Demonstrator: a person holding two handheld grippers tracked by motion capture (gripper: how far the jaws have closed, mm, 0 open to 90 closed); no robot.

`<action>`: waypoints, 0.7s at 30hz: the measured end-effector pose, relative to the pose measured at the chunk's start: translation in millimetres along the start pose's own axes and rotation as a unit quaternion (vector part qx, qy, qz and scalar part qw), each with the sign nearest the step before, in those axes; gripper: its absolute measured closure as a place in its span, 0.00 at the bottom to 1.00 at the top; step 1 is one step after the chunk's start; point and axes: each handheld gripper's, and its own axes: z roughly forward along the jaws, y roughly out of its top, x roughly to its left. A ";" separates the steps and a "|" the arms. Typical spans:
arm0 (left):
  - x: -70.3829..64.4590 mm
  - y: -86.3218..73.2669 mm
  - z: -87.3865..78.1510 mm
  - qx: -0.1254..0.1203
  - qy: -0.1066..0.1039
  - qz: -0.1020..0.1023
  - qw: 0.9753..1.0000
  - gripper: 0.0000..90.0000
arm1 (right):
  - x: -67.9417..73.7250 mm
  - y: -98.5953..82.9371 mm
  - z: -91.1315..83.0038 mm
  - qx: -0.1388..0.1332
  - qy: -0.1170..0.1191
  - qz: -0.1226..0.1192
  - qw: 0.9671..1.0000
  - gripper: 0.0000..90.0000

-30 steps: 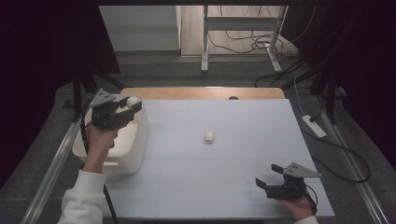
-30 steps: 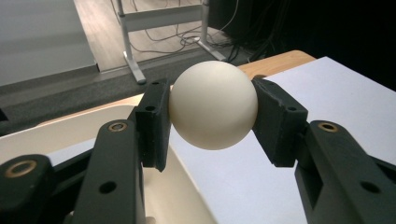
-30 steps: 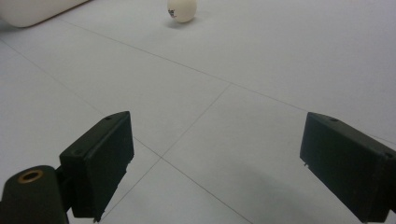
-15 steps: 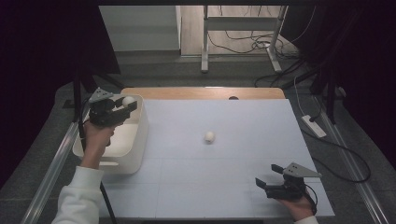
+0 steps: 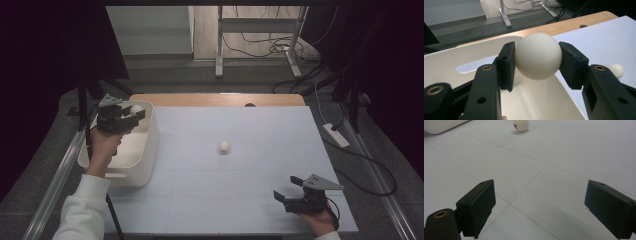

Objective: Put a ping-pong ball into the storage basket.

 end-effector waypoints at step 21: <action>14.4 -5.6 22.5 0.062 0.017 -0.018 0.998 0.56 | -0.3 -0.2 -0.3 -0.001 0.000 -0.001 1.000 0.11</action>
